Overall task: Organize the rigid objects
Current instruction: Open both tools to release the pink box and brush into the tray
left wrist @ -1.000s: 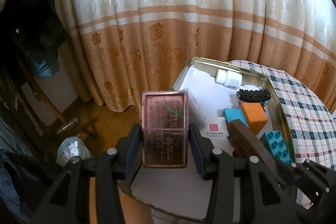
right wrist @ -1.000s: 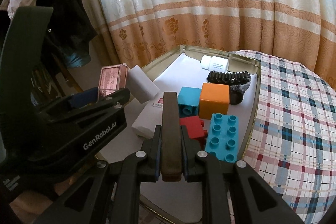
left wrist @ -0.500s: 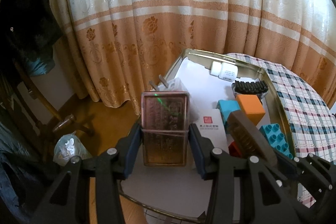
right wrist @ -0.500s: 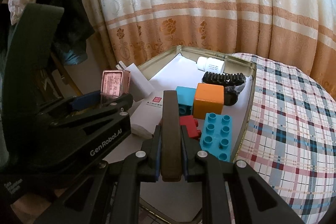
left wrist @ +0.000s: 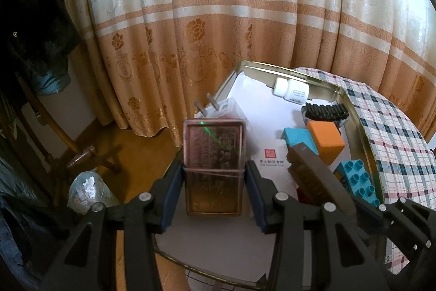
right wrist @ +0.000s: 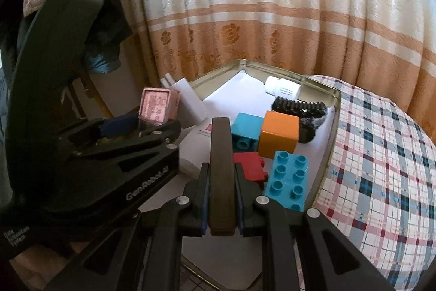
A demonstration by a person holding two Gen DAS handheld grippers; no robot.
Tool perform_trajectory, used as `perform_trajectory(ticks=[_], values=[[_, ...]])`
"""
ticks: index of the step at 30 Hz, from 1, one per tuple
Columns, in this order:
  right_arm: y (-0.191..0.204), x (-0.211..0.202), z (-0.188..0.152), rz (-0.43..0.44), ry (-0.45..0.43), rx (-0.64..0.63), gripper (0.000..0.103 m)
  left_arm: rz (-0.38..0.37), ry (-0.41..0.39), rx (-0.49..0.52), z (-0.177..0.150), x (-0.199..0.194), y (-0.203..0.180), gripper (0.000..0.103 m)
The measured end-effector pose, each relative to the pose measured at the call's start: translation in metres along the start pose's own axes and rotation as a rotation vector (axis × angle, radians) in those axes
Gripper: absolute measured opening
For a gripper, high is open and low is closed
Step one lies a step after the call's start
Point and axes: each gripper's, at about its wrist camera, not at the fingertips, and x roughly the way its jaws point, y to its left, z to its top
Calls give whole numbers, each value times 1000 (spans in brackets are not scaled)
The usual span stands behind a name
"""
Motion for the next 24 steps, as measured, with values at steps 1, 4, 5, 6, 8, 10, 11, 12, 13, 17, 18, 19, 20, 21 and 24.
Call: perform_trajectory(ticks=[1, 4, 5, 6, 8, 10, 11, 12, 13, 17, 18, 19, 20, 21, 24], values=[[0, 0, 0, 7, 0, -3, 18, 1, 0, 1, 0, 0, 0, 46], [0, -1, -1, 33, 1, -11, 18, 7, 2, 4, 0, 1, -1, 46], [-1, -1, -1, 39, 1, -5, 18, 9, 3, 6, 0, 1, -1, 46], [-2, 0, -1, 45, 3, 2, 18, 10, 4, 6, 0, 1, -1, 46], [-4, 0, -2, 54, 5, 10, 19, 11, 11, 6, 0, 3, -2, 47], [-3, -1, -1, 58, 6, 9, 19, 15, 13, 3, 0, 3, -1, 48], [-2, -1, -1, 59, 7, 5, 22, 15, 11, 5, 0, 2, -2, 48], [-1, -1, -1, 61, 7, 1, 24, 17, 10, 8, 0, 2, -2, 48], [0, -1, -1, 61, 7, -3, 31, 17, 9, 8, 0, 1, -3, 48], [3, -5, -2, 48, -1, -18, 65, -19, 11, -2, 0, -1, -2, 64], [3, -7, -3, 50, -9, -19, 66, -30, 12, -3, 0, -2, -2, 67], [2, -8, -2, 53, -16, -22, 68, -38, 12, 0, 1, -3, -4, 72], [2, -10, -2, 48, -19, -29, 71, -39, 10, 3, 1, -4, -5, 76], [2, -10, -3, 42, -21, -33, 71, -36, 4, 9, 1, -5, -7, 78], [-3, -16, -4, 44, -35, -29, 71, -16, -37, 15, 4, -14, -8, 99]])
